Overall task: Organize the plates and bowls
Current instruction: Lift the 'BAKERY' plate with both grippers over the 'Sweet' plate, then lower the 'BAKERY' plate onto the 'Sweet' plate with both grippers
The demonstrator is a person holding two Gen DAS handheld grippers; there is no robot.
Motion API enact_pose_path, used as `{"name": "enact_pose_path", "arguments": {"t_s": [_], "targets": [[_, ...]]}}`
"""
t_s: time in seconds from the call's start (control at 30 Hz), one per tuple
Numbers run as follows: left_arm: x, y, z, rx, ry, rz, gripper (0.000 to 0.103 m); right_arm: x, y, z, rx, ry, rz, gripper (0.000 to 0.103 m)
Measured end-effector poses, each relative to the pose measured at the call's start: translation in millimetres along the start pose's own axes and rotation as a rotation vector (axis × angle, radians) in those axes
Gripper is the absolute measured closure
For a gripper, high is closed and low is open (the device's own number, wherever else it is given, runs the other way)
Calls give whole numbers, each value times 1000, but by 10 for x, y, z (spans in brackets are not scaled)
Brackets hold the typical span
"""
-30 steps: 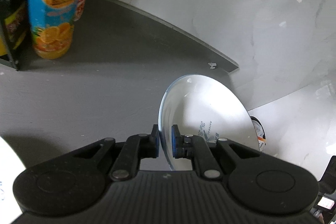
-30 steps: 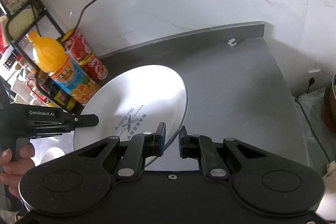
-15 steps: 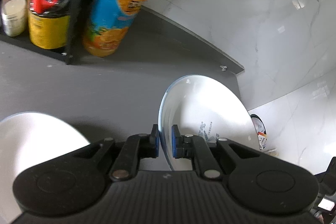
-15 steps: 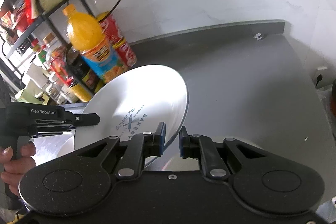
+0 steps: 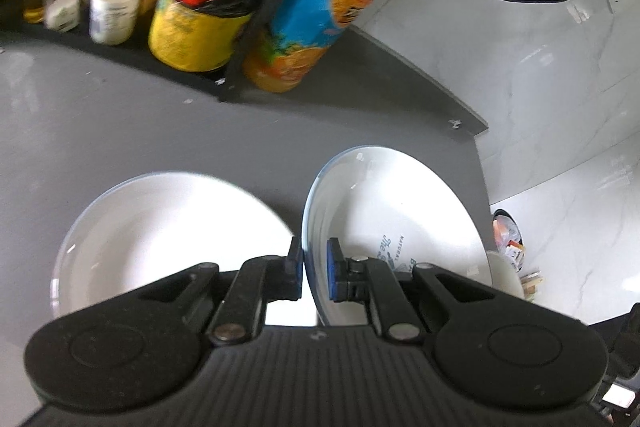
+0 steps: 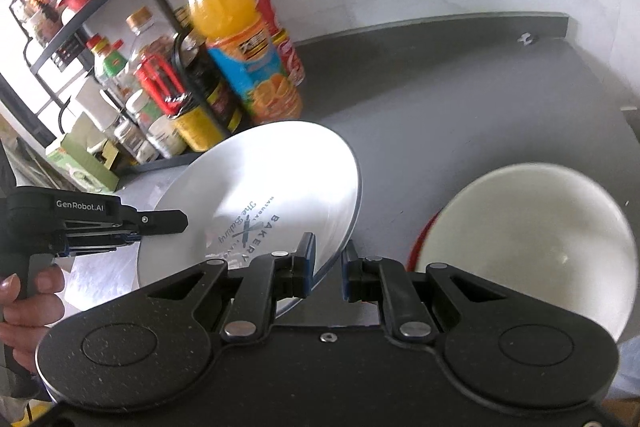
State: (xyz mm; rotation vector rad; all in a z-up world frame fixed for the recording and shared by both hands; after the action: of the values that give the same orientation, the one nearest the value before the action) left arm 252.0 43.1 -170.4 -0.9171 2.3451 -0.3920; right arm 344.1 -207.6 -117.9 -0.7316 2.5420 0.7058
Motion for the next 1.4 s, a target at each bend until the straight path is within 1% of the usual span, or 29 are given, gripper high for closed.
{"name": "enact_pose_path", "arguments": {"t_s": [0.4, 0.8, 1.07, 1.4], "targets": [[200, 572, -154, -32, 9, -12, 94, 387, 435, 185, 3, 22, 1, 90], [298, 1025, -69, -75, 40, -34, 94, 572, 705, 460, 17, 73, -26, 90], [315, 1207, 38, -115, 57, -30, 93, 611, 808, 618, 31, 103, -58, 90], [307, 1269, 153, -141, 57, -14, 92, 624, 853, 738, 49, 120, -81, 90]]}}
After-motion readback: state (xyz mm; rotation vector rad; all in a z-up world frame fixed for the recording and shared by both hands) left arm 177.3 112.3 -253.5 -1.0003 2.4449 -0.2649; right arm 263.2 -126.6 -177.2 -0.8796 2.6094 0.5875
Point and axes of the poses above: each gripper's, at about its wrist camera, not at the fingertips, and z roughly the way its jaws point, y to its left, x to its underside, the point moved 2 cm from there along z, roughly the way its jaws point, and after that the axes turned 4 degrees about -x, right-handed, at the moved point
